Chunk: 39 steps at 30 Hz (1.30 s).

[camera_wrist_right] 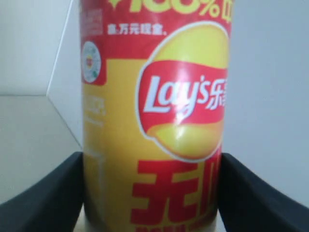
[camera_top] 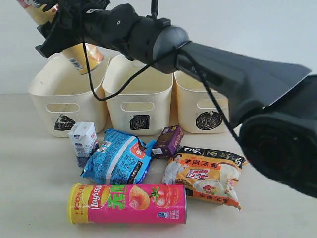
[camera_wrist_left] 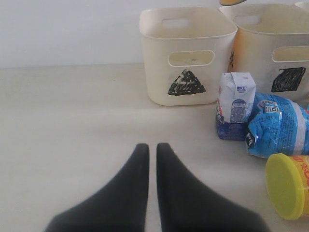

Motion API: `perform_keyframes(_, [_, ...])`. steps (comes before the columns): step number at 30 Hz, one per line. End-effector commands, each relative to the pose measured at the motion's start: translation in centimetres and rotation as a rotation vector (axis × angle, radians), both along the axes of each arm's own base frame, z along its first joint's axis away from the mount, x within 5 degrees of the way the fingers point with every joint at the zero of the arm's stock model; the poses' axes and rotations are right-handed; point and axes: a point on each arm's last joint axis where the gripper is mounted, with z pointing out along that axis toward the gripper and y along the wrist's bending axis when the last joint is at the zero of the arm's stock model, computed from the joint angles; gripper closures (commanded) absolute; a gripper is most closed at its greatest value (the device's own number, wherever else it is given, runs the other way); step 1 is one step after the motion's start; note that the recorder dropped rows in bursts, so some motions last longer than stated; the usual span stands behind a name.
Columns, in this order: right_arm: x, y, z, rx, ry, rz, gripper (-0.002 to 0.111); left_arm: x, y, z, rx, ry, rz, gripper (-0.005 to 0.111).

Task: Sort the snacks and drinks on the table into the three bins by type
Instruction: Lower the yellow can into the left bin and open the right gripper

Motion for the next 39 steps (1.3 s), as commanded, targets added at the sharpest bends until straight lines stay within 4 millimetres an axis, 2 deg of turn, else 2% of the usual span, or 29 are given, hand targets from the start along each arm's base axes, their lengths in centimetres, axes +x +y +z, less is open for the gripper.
perform_keyframes(1, [1.2, 0.8, -0.8, 0.067, -0.036, -0.031, 0.109, 0.0, 0.0, 0.0, -0.009, -0.003, 0.0, 0.102])
perform_keyframes(9, [3.0, 1.5, -4.2, 0.229, -0.011, -0.104, 0.109, 0.0, 0.0, 0.0, -0.009, -0.003, 0.0, 0.102])
perform_keyframes(14, [3.7, 1.2, -5.7, 0.374, 0.092, -0.156, 0.108, 0.0, 0.0, 0.0, -0.009, -0.003, 0.0, 0.102])
perform_keyframes(17, [3.9, 1.2, -5.9, 0.386, 0.089, -0.167, 0.096, 0.0, 0.0, 0.0, -0.009, -0.003, 0.0, 0.102])
perform_keyframes(18, [4.0, 1.1, -6.1, 0.392, 0.093, -0.174, 0.082, 0.0, 0.0, 0.0, -0.009, -0.003, 0.0, 0.102])
perform_keyframes(21, [4.4, 0.7, -6.2, 0.43, 0.12, -0.184, 0.06, 0.0, 0.0, 0.0, -0.009, -0.003, 0.0, 0.102])
perform_keyframes(28, [4.5, 0.6, -6.2, 0.442, 0.122, -0.189, 0.043, 0.0, 0.0, 0.0, -0.009, -0.003, 0.0, 0.102])
perform_keyframes(34, [4.5, 0.6, -6.4, 0.427, 0.111, -0.189, 0.04, 0.0, 0.0, 0.0, -0.009, -0.003, 0.0, 0.102])
perform_keyframes(37, [4.6, 0.7, -6.8, 0.422, 0.115, -0.19, 0.033, 0.0, 0.0, 0.0, -0.009, -0.003, 0.0, 0.102])
perform_keyframes(39, [4.6, 0.6, -6.7, 0.423, 0.114, -0.192, 0.033, 0.0, 0.0, 0.0, -0.009, -0.003, 0.0, 0.102])
